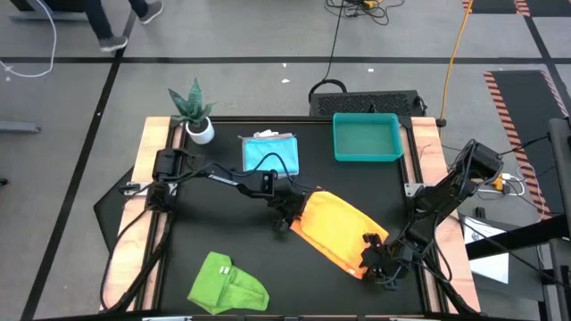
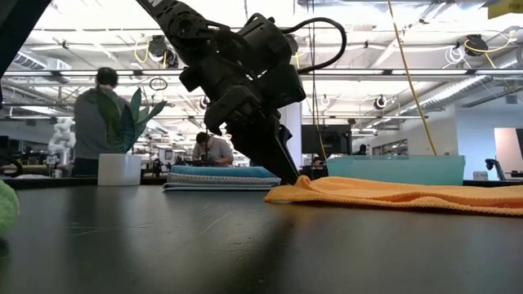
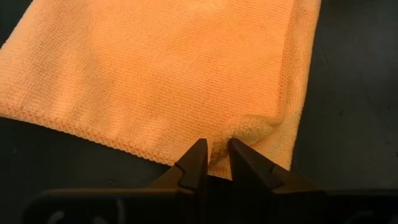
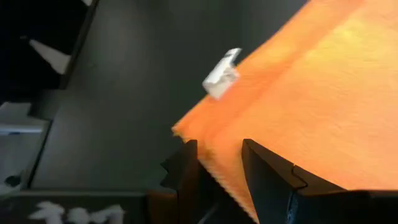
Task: Fold microfiber towels
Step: Fold the yellow microfiber towel
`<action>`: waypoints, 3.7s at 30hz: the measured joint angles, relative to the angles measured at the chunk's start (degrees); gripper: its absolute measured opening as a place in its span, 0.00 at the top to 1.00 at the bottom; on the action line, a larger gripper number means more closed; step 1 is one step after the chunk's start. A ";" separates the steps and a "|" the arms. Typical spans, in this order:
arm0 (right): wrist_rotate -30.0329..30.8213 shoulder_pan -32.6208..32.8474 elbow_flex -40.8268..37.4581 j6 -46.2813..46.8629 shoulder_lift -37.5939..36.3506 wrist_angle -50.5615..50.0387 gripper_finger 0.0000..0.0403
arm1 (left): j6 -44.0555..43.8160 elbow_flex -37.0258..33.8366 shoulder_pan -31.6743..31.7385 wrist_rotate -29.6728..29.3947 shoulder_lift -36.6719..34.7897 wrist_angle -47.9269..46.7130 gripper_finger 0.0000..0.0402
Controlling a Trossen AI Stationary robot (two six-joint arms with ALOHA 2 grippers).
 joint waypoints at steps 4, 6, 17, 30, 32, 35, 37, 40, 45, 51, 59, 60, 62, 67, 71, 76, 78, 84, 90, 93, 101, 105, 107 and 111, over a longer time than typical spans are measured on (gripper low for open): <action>-0.22 0.07 0.00 0.13 0.35 0.97 0.71 | -0.43 0.00 0.00 -0.13 -0.02 0.03 0.83; 0.15 0.07 0.00 0.84 0.35 0.71 0.71 | -0.44 0.00 0.00 -0.13 -0.02 0.02 0.83; -0.33 0.42 -0.02 0.23 0.35 0.86 0.98 | -1.10 0.00 -0.17 0.28 0.24 1.92 0.83; -0.27 1.06 -0.07 4.12 -1.38 2.03 1.00 | -1.10 -0.07 -0.57 0.54 1.45 1.49 0.98; -0.28 1.07 -0.07 4.41 -2.39 1.98 1.00 | -0.99 -0.07 -0.23 0.93 0.89 1.59 0.98; -0.20 1.07 -0.07 4.77 -4.47 2.06 1.00 | -0.96 -0.07 0.47 2.84 -0.13 1.68 0.99; -0.05 1.07 -0.07 5.55 -5.82 1.95 1.00 | -1.43 -0.07 1.02 4.15 -1.03 1.60 0.99; -0.02 1.07 -0.07 6.48 -7.17 2.28 1.00 | -1.74 -0.02 1.65 5.80 -2.12 1.44 0.99; 0.02 1.07 -0.05 7.04 -8.02 6.82 1.00 | -3.58 -0.02 1.88 9.25 -2.19 1.15 1.00; -0.13 1.07 -0.04 7.06 -7.39 8.99 1.00 | -4.19 -0.02 1.21 9.88 -2.19 1.42 1.00; -0.95 1.07 0.00 6.84 -5.69 11.12 1.00 | -5.79 0.02 1.64 9.74 -2.93 1.33 1.00; -1.65 1.07 0.00 7.11 -5.18 11.17 1.00 | -5.97 0.02 1.37 10.02 -2.89 1.08 1.00; -1.86 1.09 0.00 7.99 -3.71 11.80 1.00 | -5.93 0.02 0.76 10.03 -2.89 0.90 1.00; -1.93 1.09 0.00 8.24 0.14 15.63 1.00 | -5.50 0.02 -0.90 9.48 -2.84 -0.50 1.00; -1.93 1.07 0.00 8.64 2.86 17.32 1.00 | -5.29 0.02 -1.61 6.00 -2.84 -1.94 0.99; -1.95 1.05 0.00 10.06 5.63 18.45 1.00 | -5.85 0.02 -2.01 1.53 -2.84 -4.60 0.93; -1.94 1.05 0.00 10.08 6.42 19.40 1.00 | -6.40 -0.01 -2.00 1.34 -3.42 -6.16 0.90; -1.86 1.05 0.00 10.71 7.30 20.14 1.00 | -7.91 -0.06 -0.64 0.33 -7.52 -5.99 0.80; -1.75 0.92 0.02 10.05 7.30 21.23 1.00 | -13.66 0.02 -2.16 2.09 -7.67 2.84 0.83; -1.67 0.86 -0.02 10.06 7.30 20.22 1.00 | -16.60 0.02 -3.96 1.96 -4.90 9.07 0.87; -1.54 0.52 0.00 9.66 7.30 19.40 1.00 | -18.59 -0.04 -6.03 -5.95 0.04 7.76 0.98; -1.64 0.52 0.00 9.95 7.30 19.65 1.00 | -18.80 0.00 -5.43 -5.04 -0.04 2.80 0.98; -1.67 0.52 0.00 9.92 7.30 19.73 1.00 | -18.78 -0.02 -5.37 -2.91 -0.02 0.72 0.99; -1.65 0.52 0.00 9.76 7.30 19.53 1.00 | -18.33 -0.02 -6.15 -1.83 -0.02 -1.86 0.98</action>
